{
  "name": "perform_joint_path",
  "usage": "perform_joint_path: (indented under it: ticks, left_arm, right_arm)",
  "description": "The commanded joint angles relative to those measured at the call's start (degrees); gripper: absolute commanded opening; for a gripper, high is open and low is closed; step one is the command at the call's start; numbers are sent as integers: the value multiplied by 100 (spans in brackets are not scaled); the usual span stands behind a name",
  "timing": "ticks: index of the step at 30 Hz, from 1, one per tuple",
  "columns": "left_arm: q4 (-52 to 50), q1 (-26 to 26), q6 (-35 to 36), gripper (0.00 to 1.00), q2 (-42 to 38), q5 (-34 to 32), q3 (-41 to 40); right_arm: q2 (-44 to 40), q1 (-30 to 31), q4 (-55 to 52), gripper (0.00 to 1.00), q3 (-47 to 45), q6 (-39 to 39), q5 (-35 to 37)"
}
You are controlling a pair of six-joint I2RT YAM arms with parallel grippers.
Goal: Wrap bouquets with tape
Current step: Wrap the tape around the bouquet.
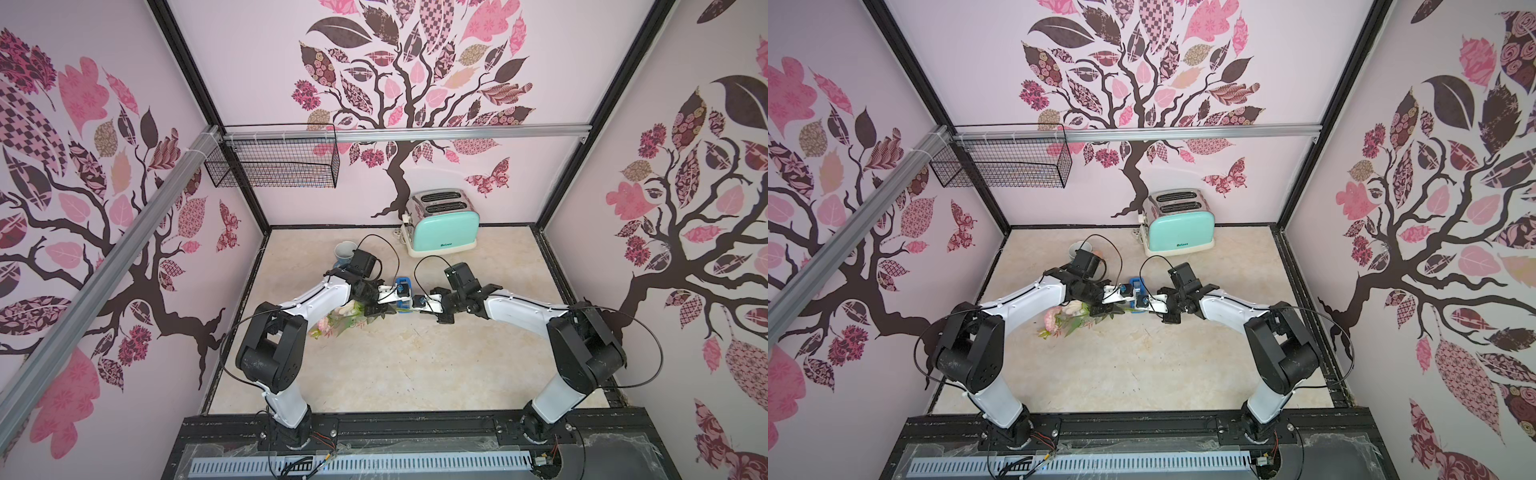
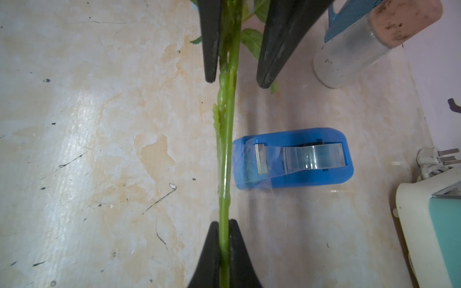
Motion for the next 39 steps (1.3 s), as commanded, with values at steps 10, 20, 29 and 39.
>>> perform_joint_path:
  ticks: [10, 20, 29, 39]
  left_arm:
    - [168, -353, -315, 20, 273, 112, 392]
    - [-8, -358, -225, 0, 275, 51, 455]
    - [455, -357, 240, 0, -143, -174, -194]
    - [715, -366, 411, 0, -262, -419, -650]
  right_arm:
    - [87, 312, 590, 0, 222, 100, -840]
    - [53, 314, 672, 0, 169, 197, -761]
    - [-760, 235, 1570, 57, -565, 916, -265]
    - [-2493, -188, 3921, 95, -2258, 3741, -593]
